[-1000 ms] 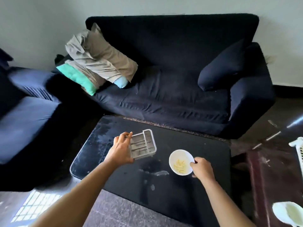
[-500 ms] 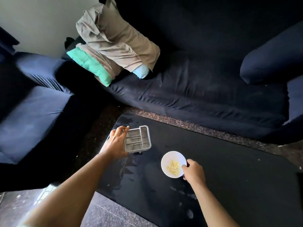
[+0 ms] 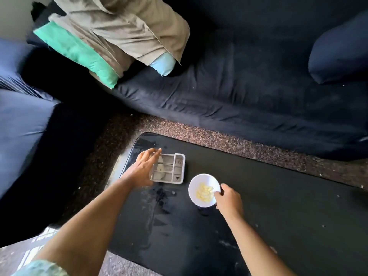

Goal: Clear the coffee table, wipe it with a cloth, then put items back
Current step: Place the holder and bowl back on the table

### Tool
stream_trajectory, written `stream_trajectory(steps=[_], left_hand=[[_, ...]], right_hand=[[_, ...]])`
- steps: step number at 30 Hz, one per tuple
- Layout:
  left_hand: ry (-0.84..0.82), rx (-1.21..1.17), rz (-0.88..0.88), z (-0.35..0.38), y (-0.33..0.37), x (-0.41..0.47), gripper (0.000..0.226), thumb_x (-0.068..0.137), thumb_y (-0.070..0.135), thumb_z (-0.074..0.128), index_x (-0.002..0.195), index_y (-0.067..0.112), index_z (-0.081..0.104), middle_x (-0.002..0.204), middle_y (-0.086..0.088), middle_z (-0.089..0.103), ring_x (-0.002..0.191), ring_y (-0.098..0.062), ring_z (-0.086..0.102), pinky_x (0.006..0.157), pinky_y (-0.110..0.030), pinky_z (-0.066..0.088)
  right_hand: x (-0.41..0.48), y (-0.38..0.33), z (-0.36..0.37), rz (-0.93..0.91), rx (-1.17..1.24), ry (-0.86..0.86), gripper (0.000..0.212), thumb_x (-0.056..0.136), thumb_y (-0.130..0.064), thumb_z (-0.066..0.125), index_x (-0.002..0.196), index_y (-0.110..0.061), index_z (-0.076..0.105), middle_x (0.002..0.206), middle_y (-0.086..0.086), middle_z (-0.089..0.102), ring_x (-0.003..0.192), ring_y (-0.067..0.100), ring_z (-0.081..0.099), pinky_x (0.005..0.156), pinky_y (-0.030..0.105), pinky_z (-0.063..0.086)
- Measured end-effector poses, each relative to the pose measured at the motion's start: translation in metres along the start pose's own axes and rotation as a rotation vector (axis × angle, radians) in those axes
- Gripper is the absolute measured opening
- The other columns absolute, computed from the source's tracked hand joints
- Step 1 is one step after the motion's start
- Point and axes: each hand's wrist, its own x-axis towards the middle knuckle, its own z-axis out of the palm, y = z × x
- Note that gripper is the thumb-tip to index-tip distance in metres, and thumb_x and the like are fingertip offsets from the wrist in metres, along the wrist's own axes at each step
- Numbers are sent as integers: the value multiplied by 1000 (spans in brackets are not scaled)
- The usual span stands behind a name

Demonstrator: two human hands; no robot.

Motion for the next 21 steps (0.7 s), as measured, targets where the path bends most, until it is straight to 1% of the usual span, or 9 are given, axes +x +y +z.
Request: stream_trajectory(steps=[2, 4, 7, 9, 11, 13, 16, 19, 21], left_hand=[[17, -79, 44, -1, -5, 6, 118, 62, 16, 78, 152, 13, 2, 155, -10, 7, 145, -24, 8, 117, -34, 22], [31, -131, 69, -3, -6, 10, 115, 66, 11, 75, 151, 6, -3, 159, -10, -3, 147, -17, -5, 117, -37, 23], [28, -154, 69, -2, -10, 13, 132, 60, 19, 84, 150, 8, -12, 157, -6, -18, 142, -11, -18, 119, -35, 11], [-5, -139, 61, 0, -12, 15, 140, 57, 34, 88, 150, 12, -14, 155, -1, -23, 142, -10, -14, 116, -30, 7], [-15, -134, 53, 3, -12, 16, 138, 59, 40, 87, 151, 14, -13, 157, 4, -21, 146, -15, -4, 117, -32, 13], [3, -129, 24, 4, -12, 17, 135, 59, 39, 87, 152, 17, -9, 160, 4, -12, 147, -19, 8, 117, -36, 23], [26, -115, -3, 3, -13, 19, 134, 55, 38, 89, 153, 20, 0, 160, 2, -1, 144, -24, 20, 112, -40, 32], [23, -90, 1, 3, -18, 19, 132, 54, 38, 90, 153, 19, 5, 159, 2, 3, 142, -25, 23, 111, -41, 33], [23, -87, -4, 4, -20, 19, 133, 54, 37, 90, 153, 20, 4, 159, 2, 2, 143, -24, 23, 111, -41, 33]], right_hand=[[2, -2, 4, 25, 23, 17, 15, 80, -16, 52, 68, -13, 45, 78, 10, 63, 71, 36, 64, 62, 47, 54], [2, -4, 7, 51, 51, 41, 14, 80, -15, 51, 68, -12, 46, 76, 10, 61, 69, 36, 64, 62, 48, 55], [1, -6, 11, 101, 94, 66, 17, 79, -14, 50, 64, -13, 43, 74, 8, 57, 69, 36, 63, 62, 49, 55], [0, -7, 13, 128, 95, 89, 13, 80, -14, 50, 68, -13, 48, 78, 10, 59, 71, 37, 63, 63, 49, 55], [-1, -8, 14, 165, 78, 105, 9, 81, -14, 50, 75, -9, 54, 84, 12, 61, 72, 37, 64, 65, 48, 55], [-1, -6, 19, 215, 85, 111, 10, 82, -15, 50, 79, -7, 57, 88, 13, 61, 75, 38, 64, 67, 47, 55], [0, -10, 25, 283, 160, 131, 12, 80, -14, 50, 70, -7, 52, 81, 12, 60, 76, 37, 65, 69, 49, 55], [1, -24, 27, 338, 269, 144, 13, 83, -9, 50, 77, 0, 57, 71, 4, 56, 68, 33, 67, 67, 47, 56], [8, -28, 32, 341, 318, 173, 13, 83, -11, 52, 80, 1, 59, 73, 5, 56, 69, 35, 67, 67, 49, 57]])
